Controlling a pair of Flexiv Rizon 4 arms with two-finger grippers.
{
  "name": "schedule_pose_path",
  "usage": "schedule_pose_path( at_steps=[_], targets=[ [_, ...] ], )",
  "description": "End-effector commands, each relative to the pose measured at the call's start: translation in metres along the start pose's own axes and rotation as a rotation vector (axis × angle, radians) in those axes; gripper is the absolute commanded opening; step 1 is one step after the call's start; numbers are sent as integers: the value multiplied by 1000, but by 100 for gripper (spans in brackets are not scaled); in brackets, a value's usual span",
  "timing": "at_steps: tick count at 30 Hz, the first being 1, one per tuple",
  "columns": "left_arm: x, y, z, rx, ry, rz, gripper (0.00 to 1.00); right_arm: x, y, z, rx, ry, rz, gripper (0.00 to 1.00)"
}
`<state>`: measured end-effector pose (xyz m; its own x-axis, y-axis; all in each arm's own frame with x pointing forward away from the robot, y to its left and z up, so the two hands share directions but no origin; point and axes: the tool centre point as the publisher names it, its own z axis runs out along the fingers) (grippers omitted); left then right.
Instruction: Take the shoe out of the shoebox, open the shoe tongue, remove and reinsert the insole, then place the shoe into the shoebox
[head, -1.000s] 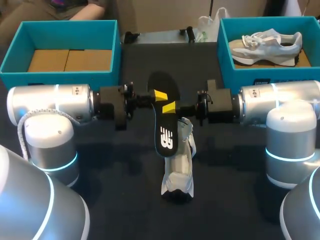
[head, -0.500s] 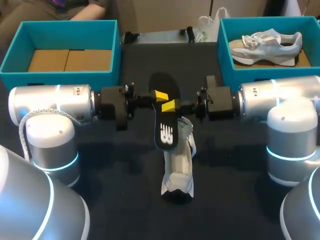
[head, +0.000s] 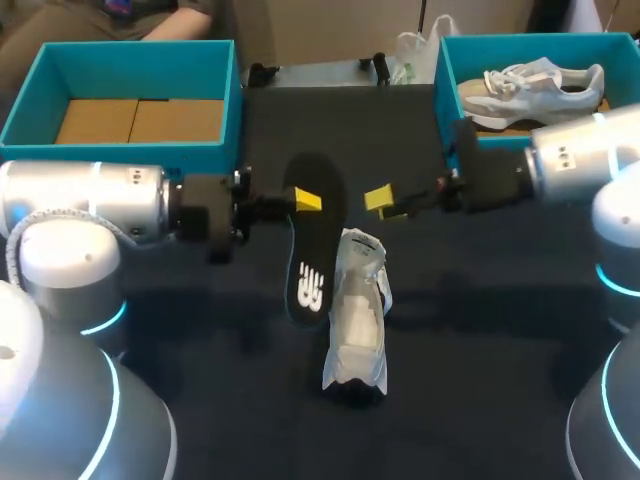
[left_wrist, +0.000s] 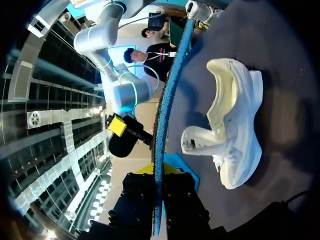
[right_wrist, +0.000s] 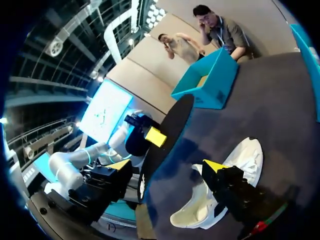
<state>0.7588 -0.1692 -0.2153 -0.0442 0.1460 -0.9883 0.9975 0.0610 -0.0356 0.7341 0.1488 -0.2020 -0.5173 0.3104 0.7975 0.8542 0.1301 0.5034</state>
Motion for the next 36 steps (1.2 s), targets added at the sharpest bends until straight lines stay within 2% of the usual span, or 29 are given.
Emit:
schedule_pose_path(
  at_steps=[1, 6, 7, 9, 11, 12, 24, 27, 28, 29, 31, 32, 35, 36],
  targets=[
    [-11, -25, -27, 23, 46, -45, 0, 5, -4, -25, 0, -10, 1, 100],
    [-15, -44, -36, 82, 82, -134, 0, 5, -4, -25, 0, -10, 1, 100],
    [-15, -50, -37, 88, 95, -126, 0, 5, -2, -27, 44, -40, -43, 100],
    [-16, -63, -39, 115, 117, -98, 0, 7, -2, -37, 46, -37, -191, 100],
    [-13, -75, -41, 163, 94, -101, 0, 15, -5, -46, 137, -138, -393, 100],
    [-10, -81, -43, 191, 94, -100, 0, 16, -9, -51, 207, -158, -423, 100],
    [-10, -81, -43, 191, 94, -100, 0, 16, -9, -51, 207, -158, -423, 100],
    [-21, -93, -34, 238, 61, -161, 0, 16, -9, -51, 207, -158, -423, 100],
    [-23, -102, -30, 280, 52, -164, 0, 23, -3, -54, 308, -203, -501, 100],
    [-23, -106, -28, 282, 57, -175, 0, 23, -4, -57, 299, -208, -502, 100],
    [-22, -117, -20, 277, 38, -210, 0, 24, -2, -65, 416, -257, -571, 100],
    [-23, -124, -17, 279, 32, -221, 0, 22, -3, -69, 450, -268, -566, 100],
    [-25, -148, -6, 279, -3, -249, 0, 15, -8, -79, 530, -306, -662, 100],
    [-25, -155, -4, 279, -21, -276, 0, 12, -12, -82, 532, -321, -700, 100]
  ],
)
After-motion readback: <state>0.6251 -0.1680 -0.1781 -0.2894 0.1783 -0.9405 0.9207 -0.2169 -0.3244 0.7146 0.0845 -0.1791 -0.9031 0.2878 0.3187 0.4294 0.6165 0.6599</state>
